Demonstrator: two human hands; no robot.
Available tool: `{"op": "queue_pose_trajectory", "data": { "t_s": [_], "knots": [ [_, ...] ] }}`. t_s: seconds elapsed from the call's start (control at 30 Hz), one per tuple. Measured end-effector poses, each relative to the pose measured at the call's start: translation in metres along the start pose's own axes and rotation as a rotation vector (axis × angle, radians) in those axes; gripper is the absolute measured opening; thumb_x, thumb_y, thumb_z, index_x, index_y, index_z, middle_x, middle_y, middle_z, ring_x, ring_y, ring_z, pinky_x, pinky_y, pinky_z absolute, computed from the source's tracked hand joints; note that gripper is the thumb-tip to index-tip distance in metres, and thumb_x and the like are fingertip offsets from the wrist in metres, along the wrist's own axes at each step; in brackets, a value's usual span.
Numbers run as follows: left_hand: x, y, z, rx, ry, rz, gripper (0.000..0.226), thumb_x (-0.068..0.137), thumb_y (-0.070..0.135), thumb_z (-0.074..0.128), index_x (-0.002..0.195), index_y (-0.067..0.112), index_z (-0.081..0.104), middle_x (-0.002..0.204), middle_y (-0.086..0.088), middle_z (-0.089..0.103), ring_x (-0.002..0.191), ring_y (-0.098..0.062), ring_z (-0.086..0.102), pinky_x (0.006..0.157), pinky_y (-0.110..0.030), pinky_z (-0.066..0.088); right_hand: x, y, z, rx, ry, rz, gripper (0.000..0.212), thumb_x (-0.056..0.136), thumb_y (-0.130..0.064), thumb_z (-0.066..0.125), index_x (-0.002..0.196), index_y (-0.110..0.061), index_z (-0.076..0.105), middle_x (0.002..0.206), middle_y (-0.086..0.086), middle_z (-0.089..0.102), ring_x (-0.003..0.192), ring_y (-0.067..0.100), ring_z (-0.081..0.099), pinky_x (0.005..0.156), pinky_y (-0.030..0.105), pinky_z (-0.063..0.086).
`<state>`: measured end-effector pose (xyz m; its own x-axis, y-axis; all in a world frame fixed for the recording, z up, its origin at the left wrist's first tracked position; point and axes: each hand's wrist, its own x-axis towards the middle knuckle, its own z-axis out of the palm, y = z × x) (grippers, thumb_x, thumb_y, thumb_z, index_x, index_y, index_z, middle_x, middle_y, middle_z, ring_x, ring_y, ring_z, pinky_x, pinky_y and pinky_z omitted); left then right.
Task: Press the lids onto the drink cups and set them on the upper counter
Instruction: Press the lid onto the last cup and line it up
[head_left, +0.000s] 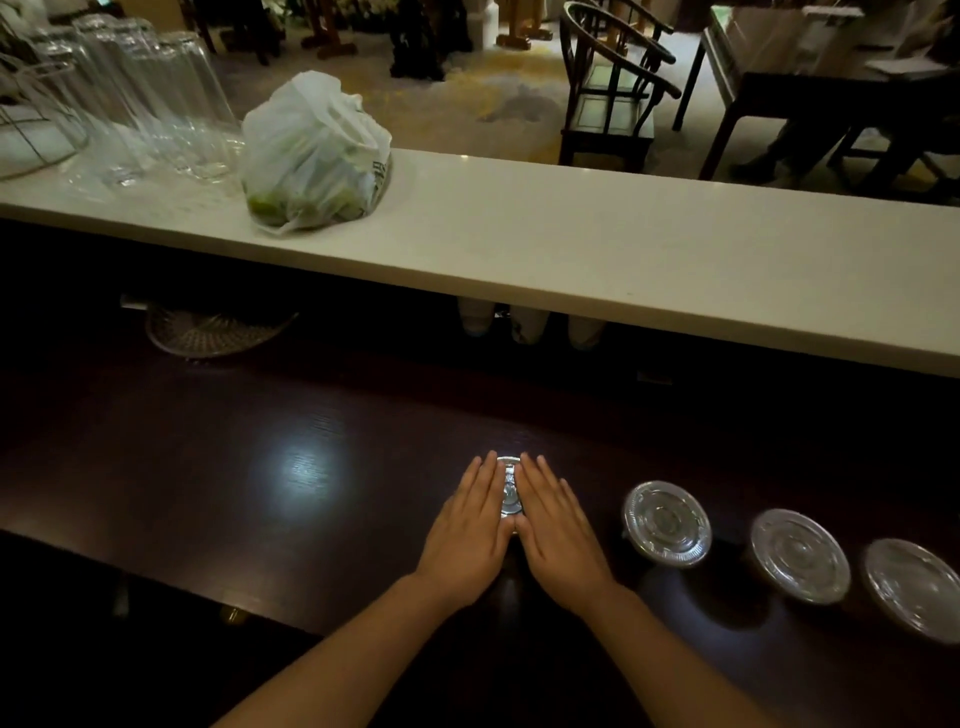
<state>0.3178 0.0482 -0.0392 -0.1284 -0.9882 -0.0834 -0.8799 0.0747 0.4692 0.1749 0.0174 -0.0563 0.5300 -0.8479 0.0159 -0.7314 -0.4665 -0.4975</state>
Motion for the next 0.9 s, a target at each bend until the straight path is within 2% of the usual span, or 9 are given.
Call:
{"op": "queue_pose_trajectory", "data": {
  "t_s": [0.17, 0.27, 0.33, 0.4, 0.47, 0.6, 0.7, 0.8, 0.9],
  "knots": [
    [0.003, -0.009, -0.006, 0.092, -0.083, 0.081, 0.056, 0.099, 0.039, 0.02, 0.139, 0.022, -0.016, 0.148, 0.01, -0.021, 0.136, -0.006, -0.022, 0.117, -0.033, 0.004, -0.004, -0.01, 0.001, -0.023, 0.021, 0.063, 0.06, 0.087, -0.047, 0.002, 0.142, -0.024, -0.008, 0.152, -0.01, -0.009, 0.138, 0.001, -0.018, 0.113, 0.024, -0.01],
    [0.01, -0.025, -0.023, 0.234, -0.198, 0.264, 0.057, 0.095, 0.049, 0.012, 0.141, 0.027, -0.014, 0.15, 0.012, -0.02, 0.136, -0.004, -0.022, 0.114, -0.039, -0.008, -0.018, -0.023, 0.005, -0.085, 0.107, 0.153, 0.063, 0.094, -0.044, 0.012, 0.144, -0.007, 0.025, 0.15, 0.01, 0.027, 0.139, 0.022, 0.023, 0.111, 0.035, 0.022],
    [0.016, -0.037, -0.033, 0.323, -0.213, 0.384, 0.057, 0.093, 0.053, 0.009, 0.141, 0.031, -0.01, 0.151, 0.014, -0.014, 0.137, -0.003, -0.019, 0.11, -0.039, -0.013, -0.032, -0.026, 0.003, -0.111, 0.194, 0.158, 0.052, 0.097, -0.036, 0.021, 0.131, -0.006, 0.048, 0.129, 0.016, 0.054, 0.117, 0.03, 0.052, 0.095, 0.04, 0.044],
    [0.019, -0.047, -0.032, 0.404, -0.083, 0.391, 0.056, 0.095, 0.045, 0.019, 0.144, 0.027, -0.002, 0.154, 0.009, 0.0, 0.14, -0.006, -0.007, 0.112, -0.045, -0.001, -0.045, -0.025, -0.002, -0.108, 0.295, 0.135, 0.041, 0.089, -0.028, 0.038, 0.119, -0.009, 0.057, 0.108, 0.011, 0.062, 0.095, 0.025, 0.059, 0.083, 0.039, 0.053],
    [0.009, -0.04, -0.026, 0.32, 0.032, 0.241, 0.059, 0.093, 0.042, 0.023, 0.145, 0.02, 0.006, 0.153, 0.005, 0.01, 0.141, -0.009, 0.003, 0.111, -0.049, 0.016, -0.049, -0.022, -0.008, -0.092, 0.353, 0.113, 0.036, 0.085, -0.023, 0.042, 0.114, -0.011, 0.06, 0.1, 0.006, 0.062, 0.091, 0.022, 0.057, 0.079, 0.038, 0.051],
    [-0.017, -0.011, 0.003, 0.082, 0.05, 0.053, 0.068, 0.084, 0.052, 0.003, 0.144, 0.022, -0.008, 0.149, 0.012, -0.016, 0.138, -0.003, -0.014, 0.115, -0.033, 0.002, -0.035, -0.01, -0.009, -0.131, 0.248, 0.048, 0.049, 0.09, -0.023, 0.037, 0.137, -0.01, 0.038, 0.142, 0.006, 0.044, 0.134, 0.017, 0.03, 0.106, 0.033, 0.024],
    [-0.023, -0.002, 0.014, -0.017, 0.094, 0.0, 0.065, 0.082, 0.054, 0.002, 0.139, 0.026, -0.014, 0.148, 0.014, -0.019, 0.135, 0.002, -0.019, 0.11, -0.023, -0.002, -0.024, -0.003, -0.003, -0.158, 0.144, -0.007, 0.056, 0.094, -0.032, 0.034, 0.143, -0.008, 0.026, 0.151, 0.004, 0.026, 0.14, 0.01, 0.009, 0.112, 0.026, 0.007],
    [-0.021, -0.003, 0.019, -0.045, 0.107, 0.001, 0.063, 0.084, 0.051, 0.006, 0.138, 0.025, -0.015, 0.149, 0.011, -0.016, 0.136, 0.002, -0.019, 0.113, -0.024, 0.003, -0.022, -0.001, 0.001, -0.116, 0.121, 0.002, 0.057, 0.092, -0.032, 0.034, 0.142, -0.006, 0.027, 0.151, 0.005, 0.025, 0.14, 0.009, 0.009, 0.112, 0.019, 0.004],
    [-0.018, -0.004, 0.021, -0.046, 0.122, 0.026, 0.063, 0.087, 0.043, 0.015, 0.14, 0.017, -0.006, 0.151, 0.004, -0.004, 0.14, -0.008, -0.004, 0.114, -0.03, 0.013, -0.021, 0.0, 0.006, -0.137, 0.141, -0.012, 0.056, 0.091, -0.028, 0.033, 0.143, -0.007, 0.026, 0.151, 0.003, 0.022, 0.14, 0.013, 0.015, 0.112, 0.025, 0.008]
  ]
}}
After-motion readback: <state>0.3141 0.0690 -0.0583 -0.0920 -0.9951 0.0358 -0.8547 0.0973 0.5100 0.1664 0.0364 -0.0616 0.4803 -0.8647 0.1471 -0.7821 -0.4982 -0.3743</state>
